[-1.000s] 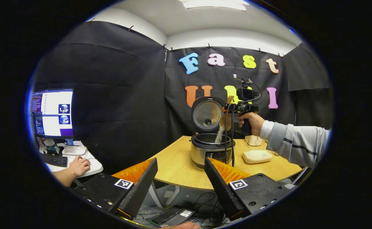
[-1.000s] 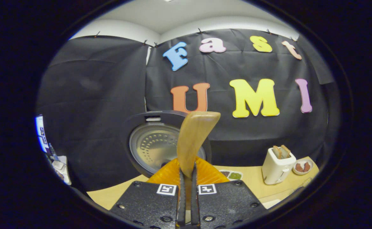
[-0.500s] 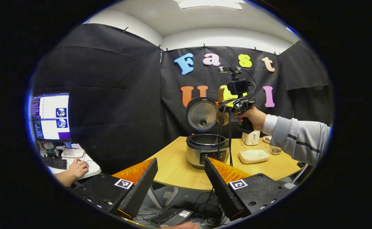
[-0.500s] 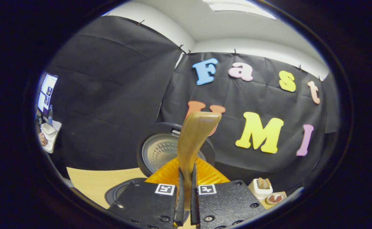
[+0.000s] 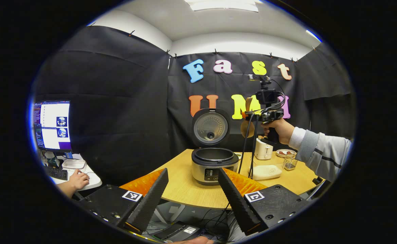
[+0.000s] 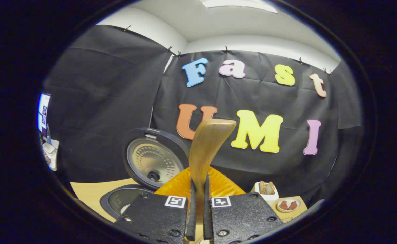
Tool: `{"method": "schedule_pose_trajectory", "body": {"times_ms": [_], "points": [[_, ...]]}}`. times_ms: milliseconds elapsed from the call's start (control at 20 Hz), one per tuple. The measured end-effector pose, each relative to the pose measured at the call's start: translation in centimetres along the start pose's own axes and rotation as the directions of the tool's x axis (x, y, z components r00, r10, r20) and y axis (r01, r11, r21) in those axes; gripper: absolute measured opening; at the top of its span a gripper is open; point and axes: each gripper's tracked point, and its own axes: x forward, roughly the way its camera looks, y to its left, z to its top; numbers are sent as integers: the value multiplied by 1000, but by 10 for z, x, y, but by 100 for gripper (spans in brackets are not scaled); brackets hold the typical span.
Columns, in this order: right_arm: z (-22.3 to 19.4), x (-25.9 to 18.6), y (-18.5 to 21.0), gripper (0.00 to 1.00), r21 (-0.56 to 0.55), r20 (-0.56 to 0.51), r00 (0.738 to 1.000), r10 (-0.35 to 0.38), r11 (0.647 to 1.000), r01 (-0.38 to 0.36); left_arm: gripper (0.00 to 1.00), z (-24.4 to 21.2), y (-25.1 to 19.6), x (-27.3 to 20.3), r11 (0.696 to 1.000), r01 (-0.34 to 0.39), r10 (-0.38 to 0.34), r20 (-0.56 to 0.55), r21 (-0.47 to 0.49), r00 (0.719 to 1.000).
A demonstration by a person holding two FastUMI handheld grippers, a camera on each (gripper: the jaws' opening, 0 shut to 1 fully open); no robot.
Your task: Close the left gripper, press the button to open the rice cooker; take a wooden spoon from the chopstick holder with the right hand, scoop a spoonful of rice and pour it into the rice cooker, then put the wooden spoon back into the chopstick holder.
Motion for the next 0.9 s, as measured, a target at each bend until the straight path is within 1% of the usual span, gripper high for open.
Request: {"method": "schedule_pose_trajectory", "body": {"times_ms": [350, 500, 600, 750, 900], "points": [[-36, -14, -95, 14, 54, -66, 993, -98, 993, 102, 94, 0, -28, 11, 999, 32, -32, 9, 5, 999], [-52, -25, -136, 15, 111, -110, 986, -128, 984, 140, 95, -2, -40, 19, 999, 48, -48, 10, -11, 999], [-63, -33, -170, 14, 128, -126, 978, -168, 975, 184, 94, -3, -48, 24, 998, 61, -61, 10, -12, 998], [-84, -44, -223, 14, 142, -151, 959, -241, 954, 263, 94, -10, -56, 30, 997, 73, -73, -3, 2, 997], [-107, -52, -264, 14, 119, -173, 941, -292, 942, 314, 94, -13, -61, 34, 997, 77, -77, -3, 0, 997]]}}
